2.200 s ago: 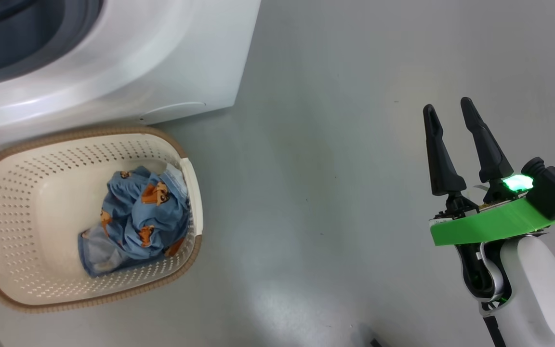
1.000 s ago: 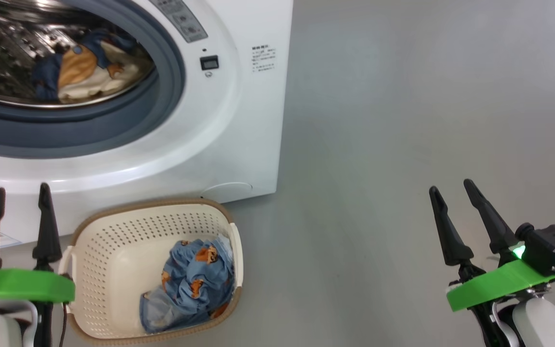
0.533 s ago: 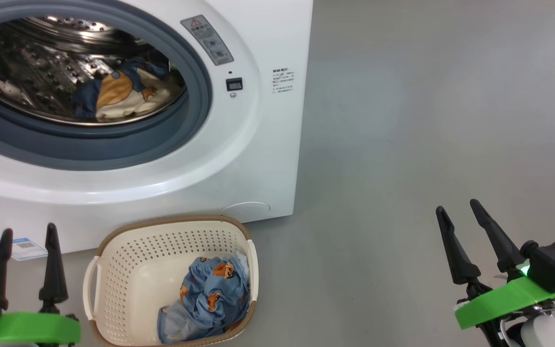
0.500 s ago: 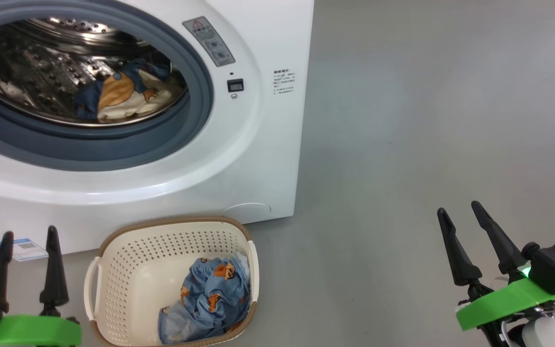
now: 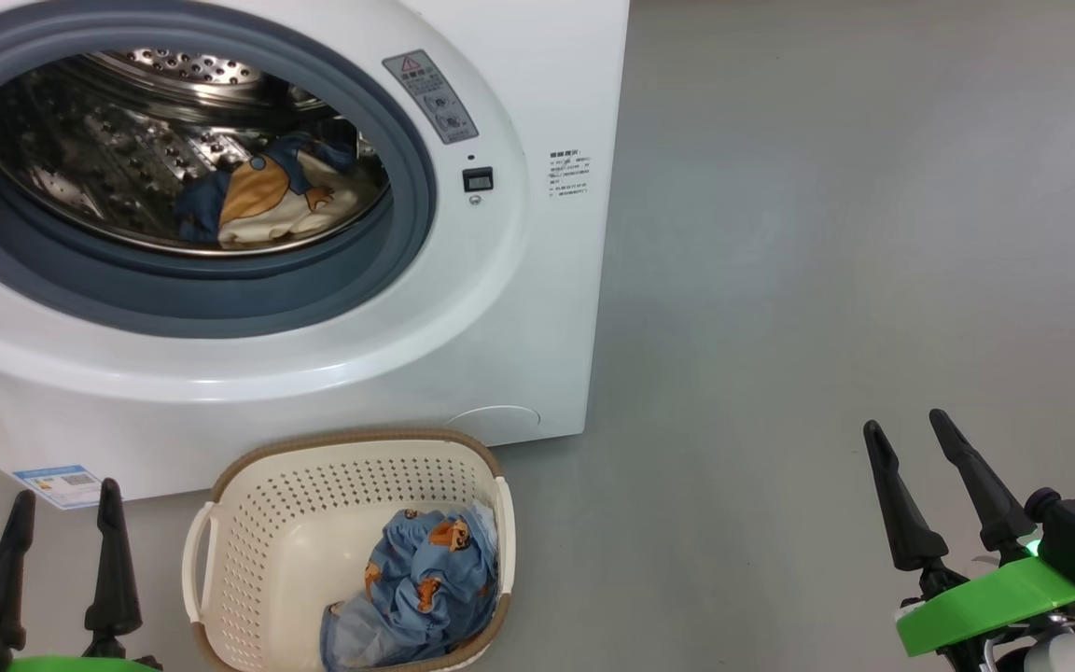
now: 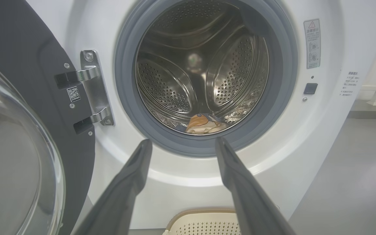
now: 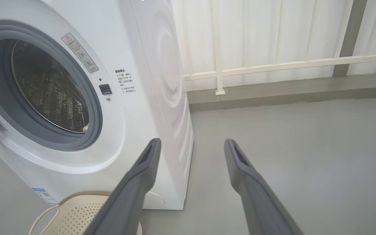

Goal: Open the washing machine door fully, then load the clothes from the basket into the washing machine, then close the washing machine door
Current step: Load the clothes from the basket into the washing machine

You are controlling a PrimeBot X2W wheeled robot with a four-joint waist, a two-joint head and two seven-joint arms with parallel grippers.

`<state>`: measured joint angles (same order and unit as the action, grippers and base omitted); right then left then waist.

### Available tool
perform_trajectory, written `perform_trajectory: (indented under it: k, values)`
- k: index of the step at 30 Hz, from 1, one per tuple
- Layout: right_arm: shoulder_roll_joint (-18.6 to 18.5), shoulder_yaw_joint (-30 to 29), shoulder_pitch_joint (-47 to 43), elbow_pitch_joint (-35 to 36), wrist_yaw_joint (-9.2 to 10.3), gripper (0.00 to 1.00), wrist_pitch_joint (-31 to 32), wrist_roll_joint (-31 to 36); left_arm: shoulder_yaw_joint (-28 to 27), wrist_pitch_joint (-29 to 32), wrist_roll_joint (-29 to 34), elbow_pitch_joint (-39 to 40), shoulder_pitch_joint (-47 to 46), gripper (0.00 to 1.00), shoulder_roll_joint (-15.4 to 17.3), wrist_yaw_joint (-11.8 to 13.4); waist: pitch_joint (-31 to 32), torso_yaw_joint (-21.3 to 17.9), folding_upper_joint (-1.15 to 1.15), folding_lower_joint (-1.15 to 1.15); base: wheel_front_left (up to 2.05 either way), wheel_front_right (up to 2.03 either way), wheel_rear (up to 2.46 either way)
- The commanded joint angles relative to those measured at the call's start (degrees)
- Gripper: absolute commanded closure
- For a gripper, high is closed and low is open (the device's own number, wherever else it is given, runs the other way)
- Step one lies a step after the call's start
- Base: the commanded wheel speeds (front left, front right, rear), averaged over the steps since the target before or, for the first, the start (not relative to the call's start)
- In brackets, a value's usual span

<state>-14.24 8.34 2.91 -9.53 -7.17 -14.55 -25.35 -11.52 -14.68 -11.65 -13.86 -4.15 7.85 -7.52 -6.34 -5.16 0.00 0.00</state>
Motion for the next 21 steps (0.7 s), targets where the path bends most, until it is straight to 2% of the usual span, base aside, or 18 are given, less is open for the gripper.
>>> perform_trajectory:
  k: [1, 21]
  values:
    - [-0.87, 0.48, 0.09, 1.62, -0.32, 0.0, -0.45, -0.51, -2.02, -0.32, -0.55, 1.99, -0.19, 0.0, 0.97, 0.04, -0.04, 0.07, 0.0, 0.0, 0.0, 0.0, 0.0]
    - [0.0, -0.03, 1.96, 2.29, -0.32, 0.0, -0.45, -0.27, -2.43, -0.32, -0.59, 2.46, -1.44, 0.0, 0.04, 0.03, -3.46, -0.18, 0.0, 0.0, 0.0, 0.0, 0.0]
